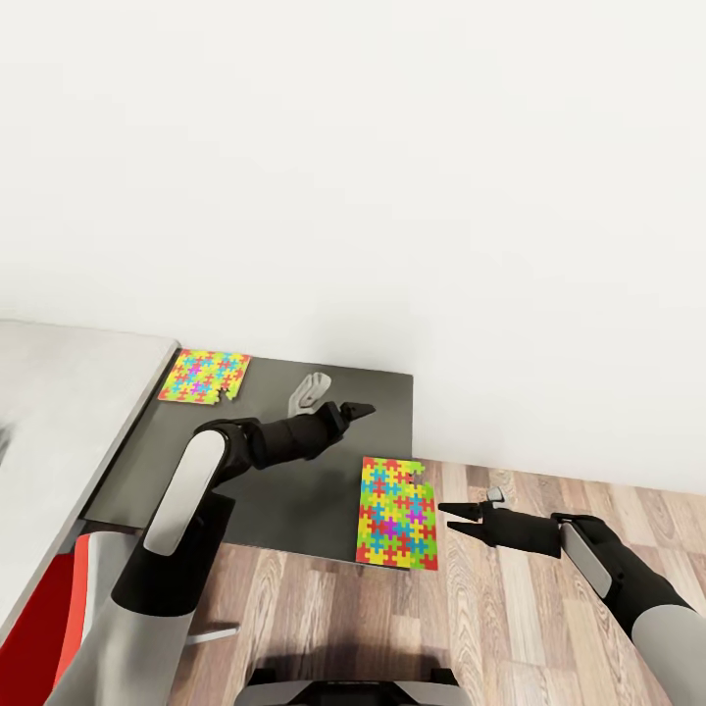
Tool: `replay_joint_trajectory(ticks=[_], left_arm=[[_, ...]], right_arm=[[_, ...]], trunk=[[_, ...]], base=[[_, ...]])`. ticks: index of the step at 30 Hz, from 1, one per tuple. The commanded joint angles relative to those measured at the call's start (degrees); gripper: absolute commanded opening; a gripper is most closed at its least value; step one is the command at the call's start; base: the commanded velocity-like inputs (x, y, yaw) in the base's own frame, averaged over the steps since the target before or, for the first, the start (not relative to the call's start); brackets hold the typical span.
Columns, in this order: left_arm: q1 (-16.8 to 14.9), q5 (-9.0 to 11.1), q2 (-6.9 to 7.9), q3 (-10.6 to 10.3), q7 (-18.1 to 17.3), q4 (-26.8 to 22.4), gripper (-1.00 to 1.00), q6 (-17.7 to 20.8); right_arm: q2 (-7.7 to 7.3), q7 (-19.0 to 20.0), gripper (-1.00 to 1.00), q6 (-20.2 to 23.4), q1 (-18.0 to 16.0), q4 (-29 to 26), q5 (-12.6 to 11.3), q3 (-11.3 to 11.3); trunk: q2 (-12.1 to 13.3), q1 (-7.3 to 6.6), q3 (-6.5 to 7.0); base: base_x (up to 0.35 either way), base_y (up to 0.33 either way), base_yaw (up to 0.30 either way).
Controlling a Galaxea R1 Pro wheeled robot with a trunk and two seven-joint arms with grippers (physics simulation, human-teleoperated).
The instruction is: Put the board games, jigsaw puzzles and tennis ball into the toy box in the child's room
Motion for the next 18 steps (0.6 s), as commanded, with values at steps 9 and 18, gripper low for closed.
replay_joint_trajectory(ticks=[9,18], left_arm=[[-0.04,0.55,-0.04,0.04,0.51,-0.05,1.00,0.06],[-0.04,0.53,-0.05,0.00,0.49,-0.05,1.00,0.04]], right_arm=[[-0.10,-0.01,1.00,0.27,-0.05,0.00,-0.37,0.21],[-0.12,-0.06,1.00,0.26,-0.05,0.00,-0.37,0.19]], trunk=[[-0.07,0.02,-0.06],[-0.07,0.02,-0.06]], base=[[0.000,0.000,0.026],[0.000,0.000,0.120]])
